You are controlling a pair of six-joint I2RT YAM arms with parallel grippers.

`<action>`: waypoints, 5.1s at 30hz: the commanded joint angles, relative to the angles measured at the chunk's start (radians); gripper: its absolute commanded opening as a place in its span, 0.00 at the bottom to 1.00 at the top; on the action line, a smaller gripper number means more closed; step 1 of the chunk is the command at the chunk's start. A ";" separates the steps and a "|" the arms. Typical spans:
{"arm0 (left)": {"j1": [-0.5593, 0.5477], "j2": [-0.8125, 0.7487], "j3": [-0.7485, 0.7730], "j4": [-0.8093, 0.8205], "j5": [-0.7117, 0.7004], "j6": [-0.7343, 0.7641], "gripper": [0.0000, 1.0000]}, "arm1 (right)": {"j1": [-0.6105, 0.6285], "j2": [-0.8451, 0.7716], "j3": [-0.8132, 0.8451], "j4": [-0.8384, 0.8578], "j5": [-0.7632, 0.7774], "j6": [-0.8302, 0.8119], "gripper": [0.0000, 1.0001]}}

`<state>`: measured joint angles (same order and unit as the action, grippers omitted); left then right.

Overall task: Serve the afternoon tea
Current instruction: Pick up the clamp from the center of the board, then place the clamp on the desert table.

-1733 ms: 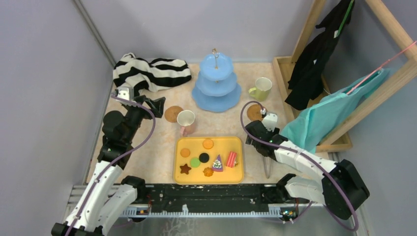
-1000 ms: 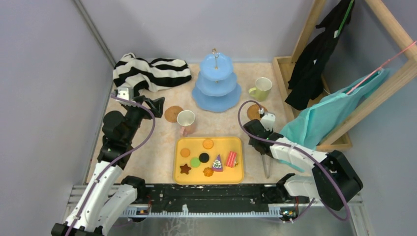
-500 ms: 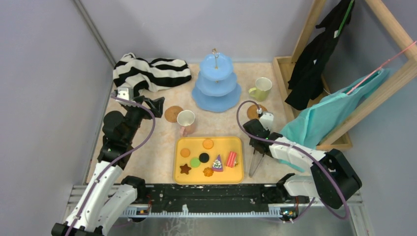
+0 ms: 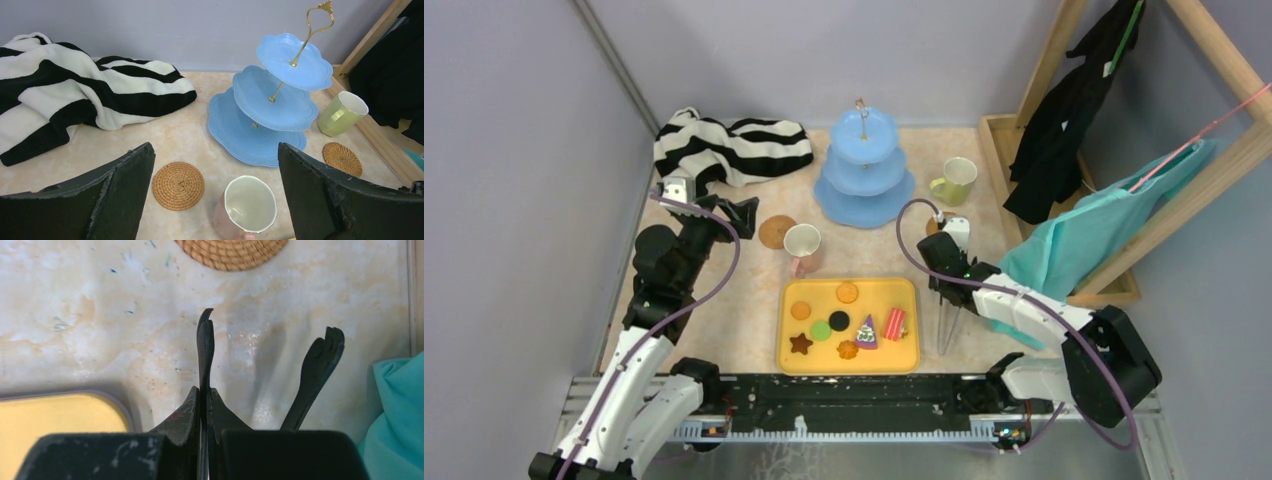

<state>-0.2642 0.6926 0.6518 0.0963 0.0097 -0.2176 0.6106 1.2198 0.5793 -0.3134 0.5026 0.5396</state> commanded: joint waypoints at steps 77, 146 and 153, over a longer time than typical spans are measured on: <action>0.000 0.026 -0.027 0.044 -0.050 0.002 0.98 | -0.007 0.465 0.650 0.216 -0.507 -0.661 0.42; -0.017 0.213 0.083 -0.211 0.056 0.011 0.83 | -0.124 0.460 0.220 0.530 -0.503 -0.417 0.77; -0.018 0.172 0.049 -0.214 0.006 0.030 0.84 | -0.124 0.455 0.218 0.546 -0.470 -0.420 0.64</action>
<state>-0.2752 0.8932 0.7124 -0.1390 0.0517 -0.2058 0.4923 1.6772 0.7742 0.2024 0.0025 0.1169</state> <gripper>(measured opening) 0.834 0.653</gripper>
